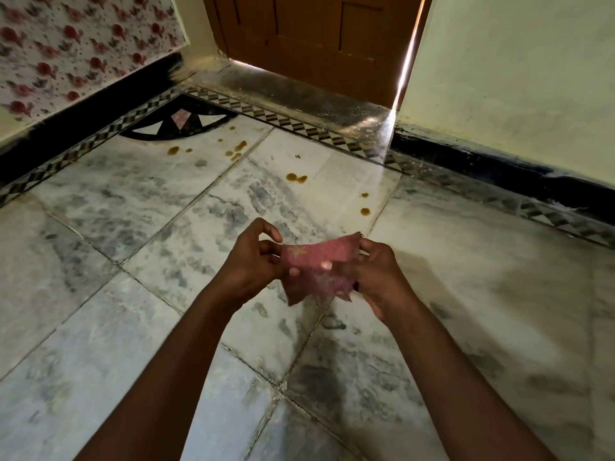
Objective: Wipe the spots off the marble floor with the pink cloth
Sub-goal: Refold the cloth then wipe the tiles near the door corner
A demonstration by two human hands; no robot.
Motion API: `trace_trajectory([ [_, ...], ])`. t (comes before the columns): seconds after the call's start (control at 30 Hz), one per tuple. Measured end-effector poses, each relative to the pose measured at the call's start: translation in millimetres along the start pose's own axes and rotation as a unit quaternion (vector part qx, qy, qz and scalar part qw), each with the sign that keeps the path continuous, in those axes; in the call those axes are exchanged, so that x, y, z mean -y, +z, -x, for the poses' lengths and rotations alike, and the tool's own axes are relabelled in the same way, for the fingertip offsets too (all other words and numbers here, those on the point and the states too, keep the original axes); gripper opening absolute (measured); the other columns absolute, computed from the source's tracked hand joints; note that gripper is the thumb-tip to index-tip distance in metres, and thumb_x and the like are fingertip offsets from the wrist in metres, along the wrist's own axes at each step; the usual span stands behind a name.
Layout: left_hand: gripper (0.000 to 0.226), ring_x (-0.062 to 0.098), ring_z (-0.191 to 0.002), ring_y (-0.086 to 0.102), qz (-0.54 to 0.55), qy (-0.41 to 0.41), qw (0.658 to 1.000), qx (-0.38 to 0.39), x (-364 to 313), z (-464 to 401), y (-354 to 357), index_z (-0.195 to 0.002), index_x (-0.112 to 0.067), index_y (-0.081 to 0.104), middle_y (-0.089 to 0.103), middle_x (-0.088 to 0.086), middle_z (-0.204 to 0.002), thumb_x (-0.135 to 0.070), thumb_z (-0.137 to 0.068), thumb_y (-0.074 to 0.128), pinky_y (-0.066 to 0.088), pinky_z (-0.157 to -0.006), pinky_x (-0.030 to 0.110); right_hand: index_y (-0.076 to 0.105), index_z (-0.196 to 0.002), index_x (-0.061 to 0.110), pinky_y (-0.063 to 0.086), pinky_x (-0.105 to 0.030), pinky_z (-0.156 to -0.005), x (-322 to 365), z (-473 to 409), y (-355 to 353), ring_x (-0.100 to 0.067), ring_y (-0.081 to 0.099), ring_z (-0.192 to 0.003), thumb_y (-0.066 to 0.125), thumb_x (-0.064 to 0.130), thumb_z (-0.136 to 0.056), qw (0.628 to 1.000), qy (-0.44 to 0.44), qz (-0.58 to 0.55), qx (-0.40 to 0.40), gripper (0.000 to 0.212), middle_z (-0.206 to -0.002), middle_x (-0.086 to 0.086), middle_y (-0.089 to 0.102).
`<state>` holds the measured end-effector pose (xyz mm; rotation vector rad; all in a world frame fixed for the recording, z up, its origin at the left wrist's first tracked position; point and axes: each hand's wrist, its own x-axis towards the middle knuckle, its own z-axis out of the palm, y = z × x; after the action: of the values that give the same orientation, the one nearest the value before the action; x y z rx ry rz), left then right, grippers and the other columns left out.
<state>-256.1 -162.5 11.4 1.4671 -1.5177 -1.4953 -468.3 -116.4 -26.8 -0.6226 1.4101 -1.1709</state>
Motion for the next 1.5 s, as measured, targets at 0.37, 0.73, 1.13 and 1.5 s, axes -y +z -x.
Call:
trace_trajectory([
  [0.37,0.036,0.023,-0.081,0.077,-0.112,0.098,0.987,-0.058,0.8,7.7,31.9,-0.091,-0.020,0.083,0.079,0.003,-0.093,0.011,-0.072,0.089,0.066,-0.079,0.041,0.084,-0.087,0.023,0.053,-0.017,-0.066,15.7,21.3,-23.1,0.004,0.070,-0.071,0.090,0.000,-0.074,0.939,-0.167,0.296,-0.049,0.026,-0.079,0.009,0.077],
  [0.73,0.017,0.006,-0.060,0.063,-0.210,0.169,0.957,-0.110,-27.1,-17.0,57.1,-0.079,-0.026,0.077,0.071,-0.011,-0.084,-0.014,-0.083,0.090,0.048,-0.065,0.020,0.087,-0.084,0.011,0.056,-0.029,-0.075,54.8,-10.3,-45.4,-0.011,0.064,-0.078,0.086,-0.002,-0.080,0.873,-0.286,0.385,-0.092,0.014,-0.080,0.009,0.062],
  [1.13,0.027,0.029,-0.101,0.070,-0.265,0.047,0.963,-0.019,80.5,-53.6,73.1,-0.119,-0.010,0.072,0.068,0.011,-0.119,-0.005,-0.093,0.072,0.056,-0.080,0.035,0.075,-0.131,0.012,0.057,-0.051,-0.105,-53.1,-64.8,-77.7,-0.037,0.067,-0.127,0.071,0.032,-0.082,0.818,-0.226,0.529,0.010,0.054,-0.137,-0.012,0.070],
  [1.5,0.037,0.042,-0.106,0.065,-0.398,0.198,0.889,-0.114,107.1,-156.9,6.2,-0.121,-0.010,0.066,0.065,0.015,-0.122,-0.024,-0.088,0.057,0.056,-0.086,0.050,0.046,-0.164,0.028,0.019,-0.058,-0.132,-103.2,-143.5,8.3,-0.028,0.027,-0.165,0.034,0.043,-0.110,0.683,-0.296,0.661,-0.097,0.057,-0.172,0.001,0.043],
])
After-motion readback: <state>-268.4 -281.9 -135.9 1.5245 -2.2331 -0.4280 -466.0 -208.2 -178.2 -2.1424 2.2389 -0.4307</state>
